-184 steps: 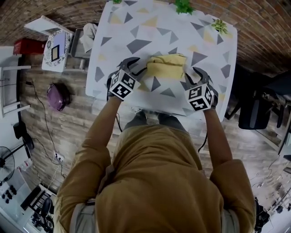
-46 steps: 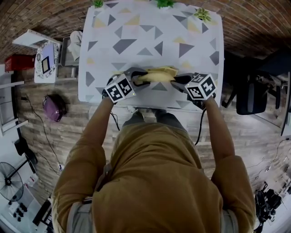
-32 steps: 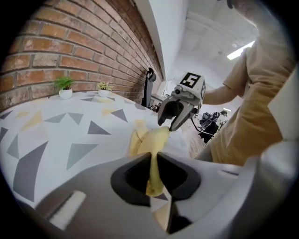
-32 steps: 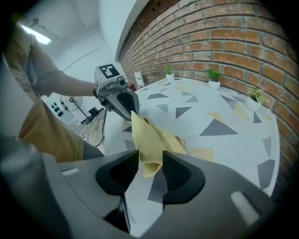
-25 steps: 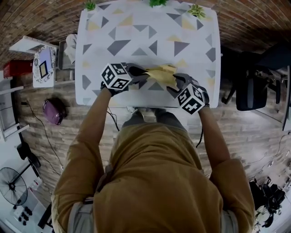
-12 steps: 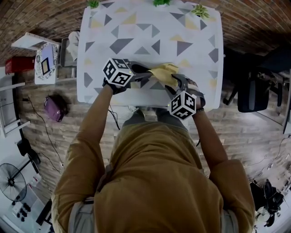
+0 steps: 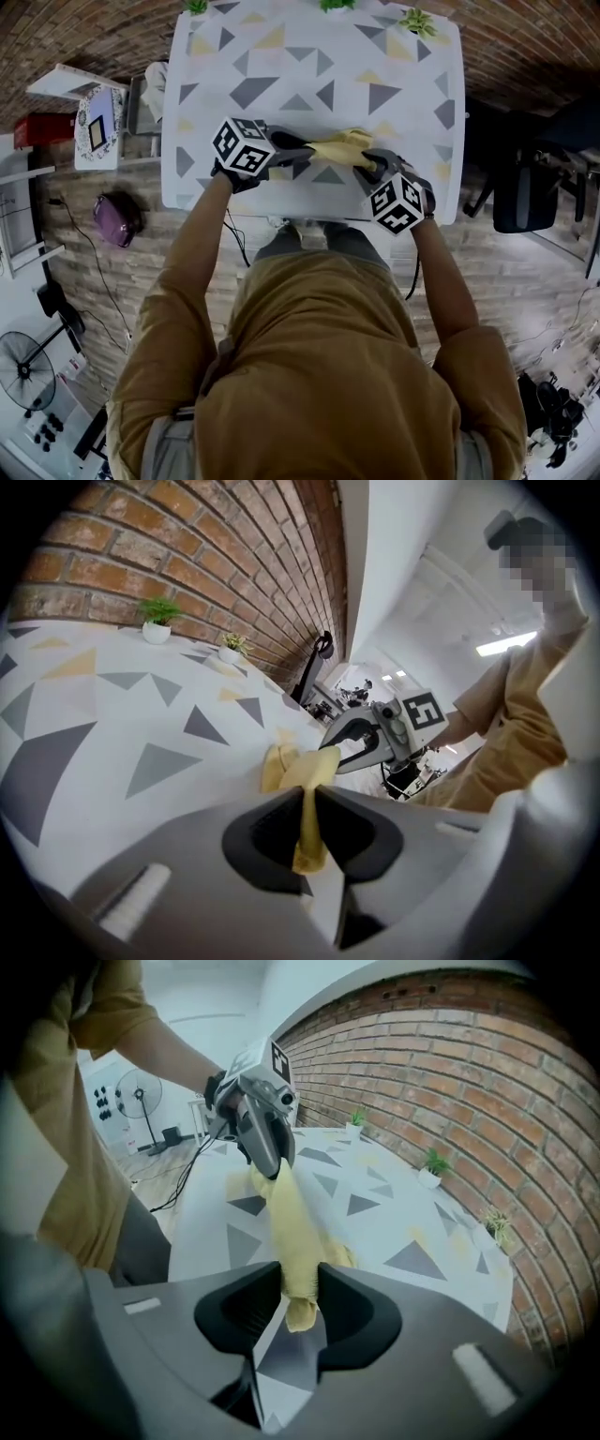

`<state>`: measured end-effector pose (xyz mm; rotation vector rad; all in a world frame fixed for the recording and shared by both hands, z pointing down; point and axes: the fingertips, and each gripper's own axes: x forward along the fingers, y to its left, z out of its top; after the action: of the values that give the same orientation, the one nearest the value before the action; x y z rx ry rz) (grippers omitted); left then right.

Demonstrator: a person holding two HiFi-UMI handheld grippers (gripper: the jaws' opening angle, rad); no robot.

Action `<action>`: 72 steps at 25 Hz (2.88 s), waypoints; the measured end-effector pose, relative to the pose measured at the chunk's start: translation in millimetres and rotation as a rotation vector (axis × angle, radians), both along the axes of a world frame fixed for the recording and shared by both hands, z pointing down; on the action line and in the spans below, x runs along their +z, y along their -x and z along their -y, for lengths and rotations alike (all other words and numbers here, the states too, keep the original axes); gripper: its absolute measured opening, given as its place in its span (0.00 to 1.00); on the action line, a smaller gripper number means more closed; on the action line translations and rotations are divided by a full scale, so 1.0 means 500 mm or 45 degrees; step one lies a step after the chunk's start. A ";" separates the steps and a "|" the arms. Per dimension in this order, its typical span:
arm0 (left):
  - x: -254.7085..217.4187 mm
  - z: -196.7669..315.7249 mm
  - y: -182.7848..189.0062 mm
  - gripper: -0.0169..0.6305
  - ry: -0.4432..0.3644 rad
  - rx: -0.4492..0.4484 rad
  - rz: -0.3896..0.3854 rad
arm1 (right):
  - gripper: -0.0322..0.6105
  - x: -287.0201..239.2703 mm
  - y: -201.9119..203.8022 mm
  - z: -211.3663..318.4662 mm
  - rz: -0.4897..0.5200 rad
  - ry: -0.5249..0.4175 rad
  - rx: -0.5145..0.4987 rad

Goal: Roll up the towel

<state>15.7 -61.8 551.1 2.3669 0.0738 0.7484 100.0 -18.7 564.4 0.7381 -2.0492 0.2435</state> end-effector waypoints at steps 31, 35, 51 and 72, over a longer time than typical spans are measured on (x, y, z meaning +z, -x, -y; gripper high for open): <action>0.063 0.061 -0.004 0.17 -0.392 0.026 0.278 | 0.23 0.013 -0.050 0.094 0.187 0.223 0.284; 0.063 0.066 -0.005 0.17 -0.510 0.044 0.313 | 0.23 0.016 -0.050 0.092 0.134 0.159 0.299; 0.063 0.071 -0.011 0.19 -0.871 0.044 0.406 | 0.25 0.031 -0.046 0.098 -0.104 -0.095 0.254; 0.073 0.116 -0.016 0.37 -1.019 -0.002 0.397 | 0.45 0.026 -0.081 0.131 -0.094 -0.141 0.446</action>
<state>23.7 -119.6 587.4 2.9320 -0.4377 1.3197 140.6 -84.3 577.2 1.1592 -1.8662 0.2972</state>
